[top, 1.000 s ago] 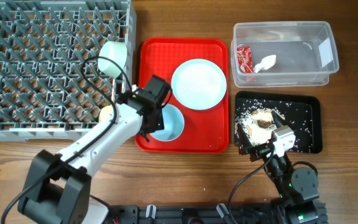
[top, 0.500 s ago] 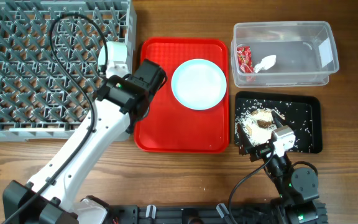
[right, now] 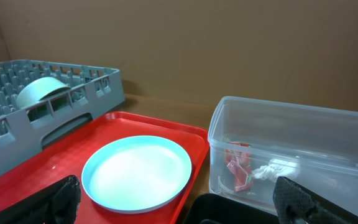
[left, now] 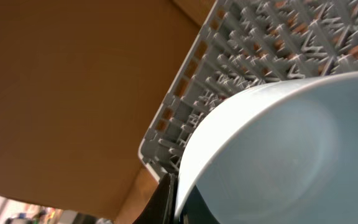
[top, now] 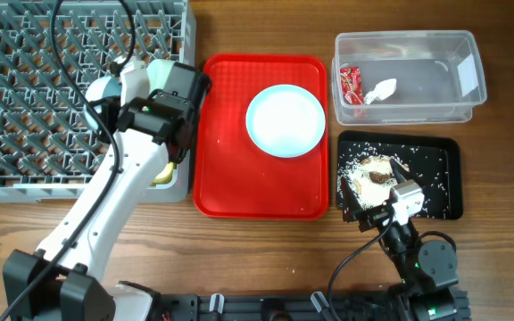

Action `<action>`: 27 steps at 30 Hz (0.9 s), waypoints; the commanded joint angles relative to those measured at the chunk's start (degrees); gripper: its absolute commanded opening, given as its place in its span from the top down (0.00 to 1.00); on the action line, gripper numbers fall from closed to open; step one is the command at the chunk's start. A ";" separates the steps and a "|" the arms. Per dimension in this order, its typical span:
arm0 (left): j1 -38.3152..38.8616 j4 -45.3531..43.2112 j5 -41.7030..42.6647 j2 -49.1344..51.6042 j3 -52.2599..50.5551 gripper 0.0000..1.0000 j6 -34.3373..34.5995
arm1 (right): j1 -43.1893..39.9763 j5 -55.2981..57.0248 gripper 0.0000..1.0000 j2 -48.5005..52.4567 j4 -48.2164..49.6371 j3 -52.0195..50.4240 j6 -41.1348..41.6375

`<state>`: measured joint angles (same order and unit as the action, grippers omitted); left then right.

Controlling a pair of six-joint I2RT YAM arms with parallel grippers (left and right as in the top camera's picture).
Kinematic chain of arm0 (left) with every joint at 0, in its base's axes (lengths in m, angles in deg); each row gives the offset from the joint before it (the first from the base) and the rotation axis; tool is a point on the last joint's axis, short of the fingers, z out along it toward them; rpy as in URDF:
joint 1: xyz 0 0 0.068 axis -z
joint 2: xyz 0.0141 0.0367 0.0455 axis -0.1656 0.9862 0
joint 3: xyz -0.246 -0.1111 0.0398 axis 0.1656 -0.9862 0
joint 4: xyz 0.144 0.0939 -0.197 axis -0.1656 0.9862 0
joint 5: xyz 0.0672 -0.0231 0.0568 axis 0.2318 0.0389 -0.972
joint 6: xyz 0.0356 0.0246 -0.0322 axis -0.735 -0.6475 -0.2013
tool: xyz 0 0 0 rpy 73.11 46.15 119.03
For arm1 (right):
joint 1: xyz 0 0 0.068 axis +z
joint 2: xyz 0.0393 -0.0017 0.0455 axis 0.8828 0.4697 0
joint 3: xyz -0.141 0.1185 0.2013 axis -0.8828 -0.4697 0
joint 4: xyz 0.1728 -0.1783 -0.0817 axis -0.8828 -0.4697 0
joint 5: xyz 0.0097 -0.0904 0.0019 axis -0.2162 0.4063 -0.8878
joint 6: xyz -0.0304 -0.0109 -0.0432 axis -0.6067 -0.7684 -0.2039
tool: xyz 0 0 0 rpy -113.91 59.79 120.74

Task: Sort waste into correct bins and load items into the dishwasher rack
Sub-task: 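Lift the light-blue bowl and carry it over the rack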

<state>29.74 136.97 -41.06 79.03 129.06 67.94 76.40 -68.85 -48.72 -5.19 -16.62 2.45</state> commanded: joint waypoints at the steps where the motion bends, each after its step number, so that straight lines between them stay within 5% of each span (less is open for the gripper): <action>1: -0.98 -2.32 -1.25 1.31 -2.86 0.96 -2.47 | -0.31 -0.87 0.00 -0.68 0.35 -0.09 0.81; 9: -0.74 -3.72 2.49 5.77 -5.22 0.96 -2.43 | -0.31 -0.87 0.00 -0.68 0.35 -0.09 0.79; 27: -1.40 -7.26 -5.27 12.46 -5.22 0.96 -4.79 | -0.31 -0.90 0.00 -0.68 0.35 -0.09 0.79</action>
<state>28.84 129.63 -44.38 90.46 124.28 64.90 76.40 -68.85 -48.72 -5.19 -16.62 2.45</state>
